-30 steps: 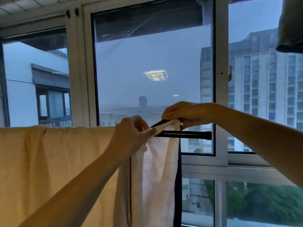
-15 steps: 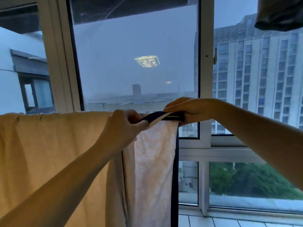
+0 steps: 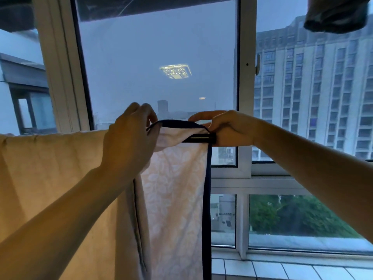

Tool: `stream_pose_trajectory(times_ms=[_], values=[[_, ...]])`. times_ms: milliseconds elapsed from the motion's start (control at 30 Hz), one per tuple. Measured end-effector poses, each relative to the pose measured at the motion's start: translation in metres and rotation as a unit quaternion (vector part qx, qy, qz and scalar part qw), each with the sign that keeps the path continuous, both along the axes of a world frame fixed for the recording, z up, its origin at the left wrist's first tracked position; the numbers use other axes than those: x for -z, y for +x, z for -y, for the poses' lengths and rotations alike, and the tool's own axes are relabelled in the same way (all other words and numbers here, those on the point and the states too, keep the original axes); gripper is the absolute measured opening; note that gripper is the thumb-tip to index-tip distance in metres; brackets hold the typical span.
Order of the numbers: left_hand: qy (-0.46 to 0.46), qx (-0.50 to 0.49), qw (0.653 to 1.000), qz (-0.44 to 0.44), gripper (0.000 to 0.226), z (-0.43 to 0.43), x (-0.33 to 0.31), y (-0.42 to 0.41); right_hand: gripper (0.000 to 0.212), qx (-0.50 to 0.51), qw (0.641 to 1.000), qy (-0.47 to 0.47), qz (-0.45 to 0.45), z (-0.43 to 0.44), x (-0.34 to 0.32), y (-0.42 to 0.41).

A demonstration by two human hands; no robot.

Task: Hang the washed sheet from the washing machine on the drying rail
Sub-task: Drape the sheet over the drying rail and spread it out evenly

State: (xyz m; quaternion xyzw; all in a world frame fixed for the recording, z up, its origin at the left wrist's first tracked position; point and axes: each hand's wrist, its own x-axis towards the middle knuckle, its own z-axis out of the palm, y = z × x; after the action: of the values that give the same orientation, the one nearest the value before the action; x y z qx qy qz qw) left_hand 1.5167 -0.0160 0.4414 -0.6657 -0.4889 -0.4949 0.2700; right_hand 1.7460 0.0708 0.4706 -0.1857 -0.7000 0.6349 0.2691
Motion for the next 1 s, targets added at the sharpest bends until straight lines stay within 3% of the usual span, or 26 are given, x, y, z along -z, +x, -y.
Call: stream_pose_trajectory(times_ms=[167,367,533,667,800,900,1000], values=[[0.036,-0.053,0.997,-0.042,0.017,-0.009,-0.007,0.002,0.050,0.035,0.997,0.061,0.028,0.000,-0.008,0.003],[0.023,-0.037,0.998,-0.053,0.023,-0.008,0.006,0.012,0.020,0.111,0.990,0.080,0.021,-0.010,0.010,-0.001],[-0.006,0.002,0.999,-0.033,0.046,-0.002,0.010,0.015,0.016,0.144,0.985,0.090,0.013,-0.014,0.024,0.002],[0.026,-0.009,0.998,-0.056,0.057,-0.005,0.003,0.011,0.019,0.141,0.984,0.106,0.001,-0.011,0.018,0.001],[0.070,-0.070,0.990,-0.099,0.033,-0.011,-0.008,0.009,0.018,0.194,0.973,0.125,-0.025,-0.008,0.009,-0.005],[0.082,-0.103,0.986,-0.105,0.015,-0.013,-0.015,0.007,0.016,0.280,0.942,0.172,-0.071,-0.006,0.005,-0.012],[0.042,-0.110,0.988,-0.104,0.028,-0.007,-0.001,0.012,0.019,0.300,0.928,0.215,-0.043,-0.005,0.014,-0.010]])
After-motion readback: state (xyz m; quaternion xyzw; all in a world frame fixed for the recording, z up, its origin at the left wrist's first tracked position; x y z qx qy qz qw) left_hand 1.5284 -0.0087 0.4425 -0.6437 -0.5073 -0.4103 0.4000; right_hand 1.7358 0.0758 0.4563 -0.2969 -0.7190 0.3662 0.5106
